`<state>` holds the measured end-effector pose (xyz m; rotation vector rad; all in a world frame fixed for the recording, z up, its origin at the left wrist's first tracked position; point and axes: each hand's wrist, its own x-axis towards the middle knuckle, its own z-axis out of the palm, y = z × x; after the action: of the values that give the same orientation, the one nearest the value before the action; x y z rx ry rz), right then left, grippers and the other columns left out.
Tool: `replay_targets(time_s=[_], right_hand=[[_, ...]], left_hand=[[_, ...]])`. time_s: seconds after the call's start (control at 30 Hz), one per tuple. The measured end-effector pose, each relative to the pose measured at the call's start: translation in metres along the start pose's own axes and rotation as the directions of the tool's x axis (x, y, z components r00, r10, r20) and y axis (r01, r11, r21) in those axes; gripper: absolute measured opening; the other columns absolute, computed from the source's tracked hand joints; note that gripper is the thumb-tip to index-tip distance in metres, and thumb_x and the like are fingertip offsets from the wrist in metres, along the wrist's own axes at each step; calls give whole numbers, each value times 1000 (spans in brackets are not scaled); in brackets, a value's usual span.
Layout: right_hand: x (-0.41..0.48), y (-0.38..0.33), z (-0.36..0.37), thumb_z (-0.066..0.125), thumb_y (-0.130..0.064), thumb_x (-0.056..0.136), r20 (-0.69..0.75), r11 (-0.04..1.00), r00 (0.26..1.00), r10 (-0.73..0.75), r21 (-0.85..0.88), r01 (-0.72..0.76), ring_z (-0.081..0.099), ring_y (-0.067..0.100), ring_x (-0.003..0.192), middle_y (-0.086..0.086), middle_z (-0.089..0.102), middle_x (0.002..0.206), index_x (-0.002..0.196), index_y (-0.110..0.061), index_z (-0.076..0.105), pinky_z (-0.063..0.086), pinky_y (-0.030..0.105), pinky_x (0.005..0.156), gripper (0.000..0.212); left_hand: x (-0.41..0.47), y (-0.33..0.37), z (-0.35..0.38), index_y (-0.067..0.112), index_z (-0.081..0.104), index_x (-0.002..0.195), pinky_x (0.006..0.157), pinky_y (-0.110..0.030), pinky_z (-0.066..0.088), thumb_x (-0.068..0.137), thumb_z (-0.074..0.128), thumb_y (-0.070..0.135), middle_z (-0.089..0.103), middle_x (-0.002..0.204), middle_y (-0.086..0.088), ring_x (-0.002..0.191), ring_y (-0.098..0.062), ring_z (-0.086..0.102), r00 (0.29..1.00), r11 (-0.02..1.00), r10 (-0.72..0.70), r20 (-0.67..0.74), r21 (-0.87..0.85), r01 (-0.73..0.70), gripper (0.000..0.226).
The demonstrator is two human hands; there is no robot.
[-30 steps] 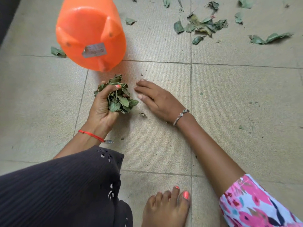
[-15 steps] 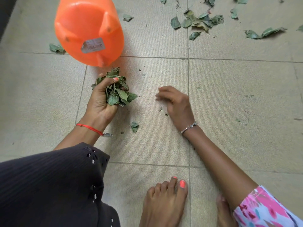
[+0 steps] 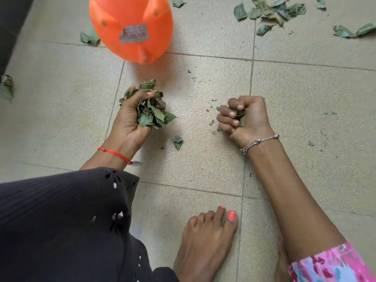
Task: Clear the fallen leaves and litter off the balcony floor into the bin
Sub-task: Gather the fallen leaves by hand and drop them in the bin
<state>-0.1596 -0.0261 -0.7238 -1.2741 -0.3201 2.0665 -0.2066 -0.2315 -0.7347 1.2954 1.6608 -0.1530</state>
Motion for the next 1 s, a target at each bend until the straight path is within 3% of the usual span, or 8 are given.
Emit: replay_targets(time_s=[0.13,0.27,0.4,0.53,0.67,0.83,0.9,1.0], right_hand=[[2,-2,-7,31,-7,68,-152,967,974,-166,-220,130,14,6,32,-7,23,37,41,-19,32,11,7,42,30],[5,-6,-18,36,-12,80,-207,946,957,-203,-295,137,16,6,31,-7,26,38,51,-15,36,13,9,38,29],[8,0,-26,50,-14,88,-153,883,946,-286,-426,198,25,7,30,-6,38,38,55,-14,45,19,13,34,34],[9,8,-27,72,-21,79,37,478,816,-577,-794,375,48,-3,39,-10,64,60,85,-5,73,36,9,41,17],[11,13,-24,75,-20,75,173,116,759,-627,-943,311,60,2,68,3,72,94,100,-5,71,37,-5,59,29],[8,26,-20,62,-16,88,300,-96,704,-644,-944,314,46,6,50,10,71,77,95,-2,72,35,7,51,18],[7,29,-17,59,-15,91,319,-85,730,-604,-937,339,45,3,46,7,67,68,91,-1,71,41,12,48,19],[-1,31,-9,64,-16,86,303,169,832,-464,-892,419,40,0,33,-10,53,52,90,-3,71,31,9,36,15]], left_hand=[[-2,2,-1,21,36,142,107,-31,26,74,-21,59,43,142,3,127,-13,41,998,991,64,-28,122,-61,96],[2,-8,13,29,74,73,52,-22,52,98,8,20,67,67,11,58,-4,63,991,943,38,-126,332,5,71],[0,-5,7,27,70,95,69,-25,53,96,19,26,68,87,11,76,-5,65,994,954,103,-34,285,-89,51],[0,-8,14,28,74,75,52,-22,52,92,16,18,67,69,10,60,-5,63,1000,960,0,-9,282,2,61],[-3,1,-3,22,39,138,103,-28,30,74,-23,56,47,138,3,122,-11,44,989,984,109,-100,153,-93,94],[-3,3,-2,23,23,146,106,-27,20,58,-26,58,39,144,2,130,-11,34,999,998,29,-27,61,-27,106],[-2,0,3,25,22,146,105,-25,18,59,-25,61,40,144,4,130,-9,33,999,998,18,-37,55,-16,105],[-1,0,2,25,22,146,105,-25,18,58,-25,61,41,142,4,129,-9,34,999,999,27,-39,36,-25,106]])
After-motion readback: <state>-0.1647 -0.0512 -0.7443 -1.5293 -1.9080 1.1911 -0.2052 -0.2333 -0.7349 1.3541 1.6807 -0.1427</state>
